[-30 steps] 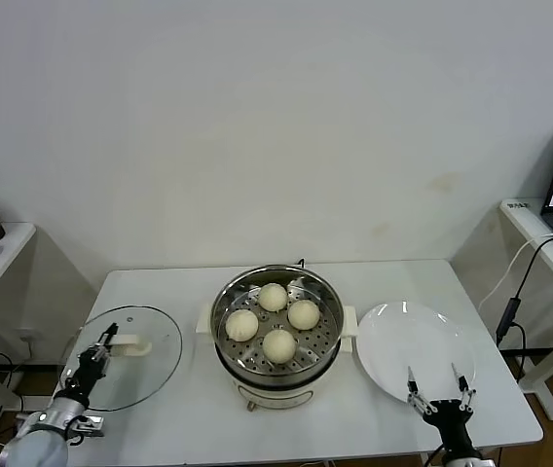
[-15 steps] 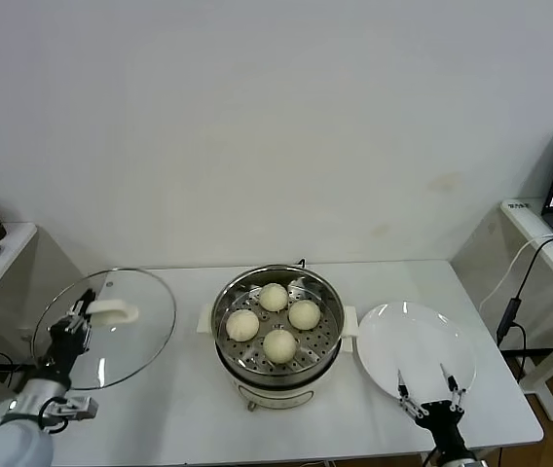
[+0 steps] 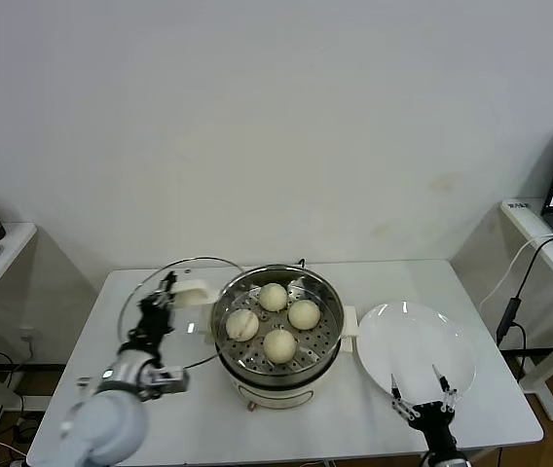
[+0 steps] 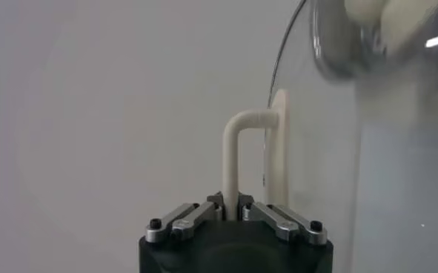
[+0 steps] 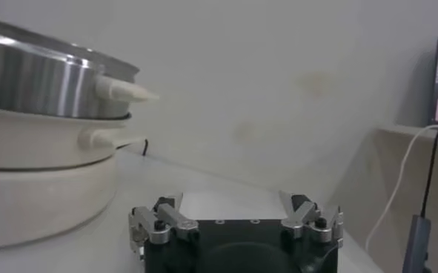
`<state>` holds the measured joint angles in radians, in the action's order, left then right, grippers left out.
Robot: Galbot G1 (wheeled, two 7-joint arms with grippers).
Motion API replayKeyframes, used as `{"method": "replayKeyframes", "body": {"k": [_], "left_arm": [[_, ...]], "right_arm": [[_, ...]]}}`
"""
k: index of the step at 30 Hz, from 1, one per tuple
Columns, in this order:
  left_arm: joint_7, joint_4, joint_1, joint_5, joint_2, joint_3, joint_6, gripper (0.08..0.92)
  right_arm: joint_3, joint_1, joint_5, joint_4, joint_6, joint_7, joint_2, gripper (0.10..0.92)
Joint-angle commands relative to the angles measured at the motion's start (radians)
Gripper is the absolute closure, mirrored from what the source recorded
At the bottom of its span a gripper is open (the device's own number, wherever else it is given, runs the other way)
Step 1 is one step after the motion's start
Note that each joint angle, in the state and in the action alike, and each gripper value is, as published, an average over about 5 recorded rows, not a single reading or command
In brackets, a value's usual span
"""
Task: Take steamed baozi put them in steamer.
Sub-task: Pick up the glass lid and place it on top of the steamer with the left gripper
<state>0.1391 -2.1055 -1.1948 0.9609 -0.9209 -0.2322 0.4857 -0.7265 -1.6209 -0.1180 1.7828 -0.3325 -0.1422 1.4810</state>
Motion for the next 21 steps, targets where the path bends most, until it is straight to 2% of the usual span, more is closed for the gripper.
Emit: {"method": "replayKeyframes", "body": {"k": [1, 13, 21], "left_arm": [[0.244, 0.052, 0.329, 0.343, -0.201, 0.38, 0.189, 0.826], [0.25, 0.123, 0.301, 0.449, -0.317, 0.435, 0.173, 0.826], [0.213, 0.141, 0.244, 0.479, -0.335, 0.441, 0.157, 0.826]], "right_arm": [[0.013, 0.008, -0.075, -0.021, -0.014, 0.013, 0.009, 0.203], [0.008, 0.005, -0.073, -0.023, -0.016, 0.016, 0.008, 0.203], [0.012, 0.006, -0.067, -0.026, -0.015, 0.016, 0.007, 0.203]]}}
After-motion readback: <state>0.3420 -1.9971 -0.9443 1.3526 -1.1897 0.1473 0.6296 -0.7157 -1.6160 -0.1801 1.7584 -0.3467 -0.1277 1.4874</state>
